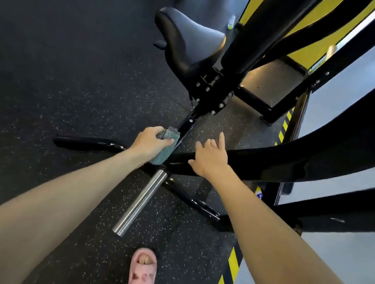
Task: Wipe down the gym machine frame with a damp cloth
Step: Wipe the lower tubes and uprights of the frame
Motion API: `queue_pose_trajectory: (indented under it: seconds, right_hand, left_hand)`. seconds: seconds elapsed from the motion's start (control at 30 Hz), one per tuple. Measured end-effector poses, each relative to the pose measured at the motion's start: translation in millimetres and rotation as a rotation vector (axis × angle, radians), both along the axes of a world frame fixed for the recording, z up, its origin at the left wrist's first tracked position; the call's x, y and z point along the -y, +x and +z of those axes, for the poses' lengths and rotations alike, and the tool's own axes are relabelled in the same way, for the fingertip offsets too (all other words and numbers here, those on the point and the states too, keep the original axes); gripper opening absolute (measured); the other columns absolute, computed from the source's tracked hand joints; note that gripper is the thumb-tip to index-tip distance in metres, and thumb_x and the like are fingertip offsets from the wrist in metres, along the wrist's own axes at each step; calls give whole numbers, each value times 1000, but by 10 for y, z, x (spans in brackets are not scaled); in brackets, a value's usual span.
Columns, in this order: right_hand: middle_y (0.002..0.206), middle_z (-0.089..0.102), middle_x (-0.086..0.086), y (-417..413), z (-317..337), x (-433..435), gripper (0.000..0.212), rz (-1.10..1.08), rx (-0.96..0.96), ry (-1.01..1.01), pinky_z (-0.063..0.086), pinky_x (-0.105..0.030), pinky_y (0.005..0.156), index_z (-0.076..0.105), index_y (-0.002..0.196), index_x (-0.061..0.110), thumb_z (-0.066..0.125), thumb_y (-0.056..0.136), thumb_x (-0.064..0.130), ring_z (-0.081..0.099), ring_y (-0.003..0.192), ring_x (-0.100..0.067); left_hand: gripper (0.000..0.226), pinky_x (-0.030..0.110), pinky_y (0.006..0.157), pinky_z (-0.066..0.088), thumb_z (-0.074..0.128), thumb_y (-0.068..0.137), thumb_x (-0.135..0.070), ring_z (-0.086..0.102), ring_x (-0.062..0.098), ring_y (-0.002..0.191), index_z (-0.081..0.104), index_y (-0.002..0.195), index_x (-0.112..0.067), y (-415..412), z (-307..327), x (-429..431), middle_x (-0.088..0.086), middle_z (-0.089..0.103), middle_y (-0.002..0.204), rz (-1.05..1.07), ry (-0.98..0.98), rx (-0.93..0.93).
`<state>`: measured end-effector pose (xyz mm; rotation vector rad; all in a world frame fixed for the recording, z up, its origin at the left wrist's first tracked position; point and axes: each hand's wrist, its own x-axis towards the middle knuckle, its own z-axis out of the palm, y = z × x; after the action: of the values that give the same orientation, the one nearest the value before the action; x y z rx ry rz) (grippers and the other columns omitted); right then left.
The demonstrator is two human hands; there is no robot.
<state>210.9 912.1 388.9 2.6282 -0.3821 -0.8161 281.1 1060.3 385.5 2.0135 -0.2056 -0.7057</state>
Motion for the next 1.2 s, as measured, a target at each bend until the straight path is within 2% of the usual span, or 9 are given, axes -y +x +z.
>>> queue_pose_trajectory:
  seconds: [0.1,0.17,0.27,0.47,0.57,0.63,0.8,1.0,1.2]
  right_hand:
    - [152,33,-14,-119,187,-249,59,-85,170,358,-8,-51,116,27,148,14,45,98,40,22,145,-27]
    - [142,47,-12,-201,430,-427,49,-394,312,839,22,-41,114,40,141,14,55,95,23,43,130,-24]
    - [128,60,-10,-359,783,-584,41,-856,487,1403,44,-18,81,53,129,6,53,90,-4,55,109,-16]
    - [104,67,-15,-889,1310,-666,27,-1044,532,1481,46,-7,54,61,120,-5,53,95,0,63,80,-14]
    - [89,67,-7,-1081,1493,-674,14,-1093,516,1532,50,-15,65,65,105,3,57,94,8,63,77,-12]
    - [92,68,-3,-1160,1572,-668,11,-1115,519,1523,51,-25,81,62,105,11,60,94,13,64,82,-12]
    - [118,63,-11,-1302,1706,-518,12,-1266,730,1551,53,-31,80,57,105,13,53,94,12,63,102,-22]
    - [122,63,-9,-1564,1992,-517,18,-1367,711,1654,55,-34,76,55,116,12,47,100,18,64,104,-20]
    - [124,62,-14,-1545,2508,-663,27,-1308,754,1739,55,-47,82,49,126,3,48,100,8,62,110,-29]
  left_hand:
    - [21,31,76,51,71,85,-30,64,19,94,69,98,-14,-110,256,-103,1,70,99,-72,-7,34]
    - [16,30,73,53,75,82,-28,66,16,86,73,92,-16,-169,423,-187,0,72,88,-90,-25,23]
    - [5,26,72,53,75,82,-20,68,11,82,74,86,-23,-274,709,-291,-4,74,83,-111,-161,-80]
    - [37,19,74,48,66,86,0,62,11,98,67,118,-18,-552,1237,-449,0,68,109,-205,-234,-213]
    - [37,23,77,49,68,84,-2,62,14,101,66,117,-20,-699,1428,-443,0,68,111,-228,-241,-234]
    - [31,24,74,50,70,84,-6,64,14,97,68,111,-20,-792,1566,-390,-1,70,106,-250,-247,-240]
    - [39,22,75,44,74,83,-22,59,13,106,64,121,-19,-908,1738,-249,-5,65,116,-351,-145,-232]
    - [41,40,109,37,70,85,-31,57,18,116,64,123,-16,-1149,1950,-299,0,64,124,-255,-182,-315]
    - [14,35,68,56,46,101,-17,66,20,84,60,99,-15,-1278,2497,-305,8,68,100,-129,-376,-433]
